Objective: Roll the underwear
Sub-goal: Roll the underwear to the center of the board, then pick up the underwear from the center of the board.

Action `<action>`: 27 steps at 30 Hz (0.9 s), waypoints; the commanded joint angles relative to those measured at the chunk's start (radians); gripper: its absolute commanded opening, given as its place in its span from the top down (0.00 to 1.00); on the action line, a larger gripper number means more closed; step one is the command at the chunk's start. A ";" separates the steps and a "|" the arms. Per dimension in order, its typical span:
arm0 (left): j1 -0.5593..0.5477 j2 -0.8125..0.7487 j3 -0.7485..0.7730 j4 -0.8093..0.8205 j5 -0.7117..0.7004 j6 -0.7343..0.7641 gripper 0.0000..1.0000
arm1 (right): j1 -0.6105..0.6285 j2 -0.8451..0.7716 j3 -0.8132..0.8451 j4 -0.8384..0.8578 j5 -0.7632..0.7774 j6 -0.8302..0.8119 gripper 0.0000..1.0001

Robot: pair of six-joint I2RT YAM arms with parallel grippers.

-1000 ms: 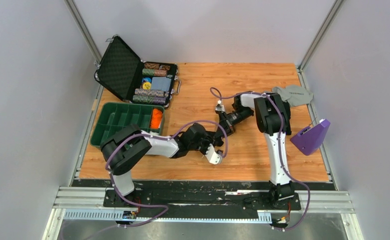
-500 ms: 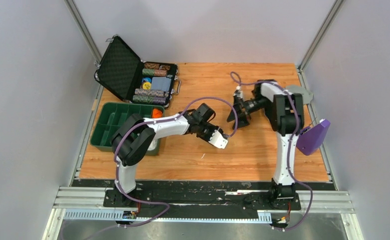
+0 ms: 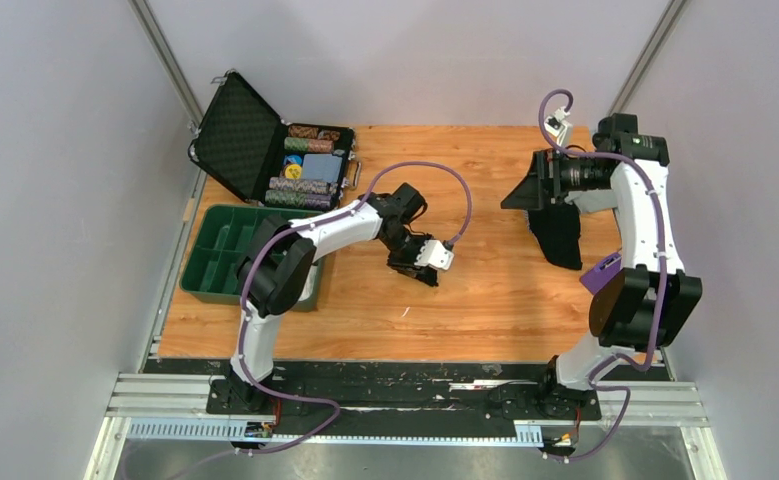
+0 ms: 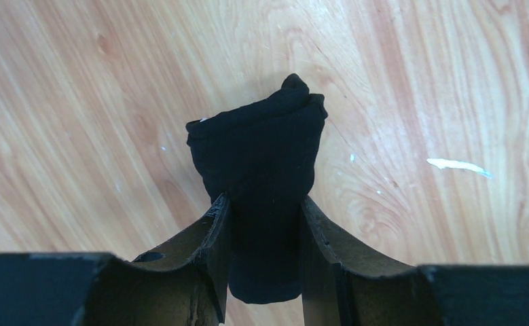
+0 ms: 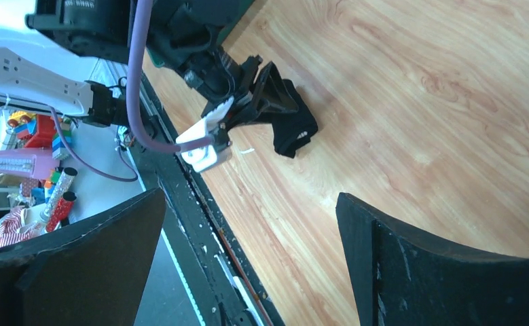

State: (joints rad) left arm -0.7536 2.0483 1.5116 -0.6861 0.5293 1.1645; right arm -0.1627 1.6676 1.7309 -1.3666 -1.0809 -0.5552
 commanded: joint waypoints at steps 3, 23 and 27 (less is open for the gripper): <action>0.014 0.046 0.051 -0.216 0.054 -0.063 1.00 | 0.000 -0.061 -0.103 0.068 0.049 0.059 0.00; 0.036 0.131 0.086 -0.242 0.101 -0.183 1.00 | 0.323 -0.884 -1.123 0.893 0.231 -0.283 0.06; 0.042 0.160 0.092 -0.251 0.114 -0.196 1.00 | 0.534 -0.853 -1.313 1.180 0.372 -0.339 0.09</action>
State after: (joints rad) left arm -0.7078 2.1208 1.6146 -0.8978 0.6453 1.0138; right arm 0.2169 0.7738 0.5232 -0.5735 -0.8627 -0.7784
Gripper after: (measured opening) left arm 0.431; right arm 0.935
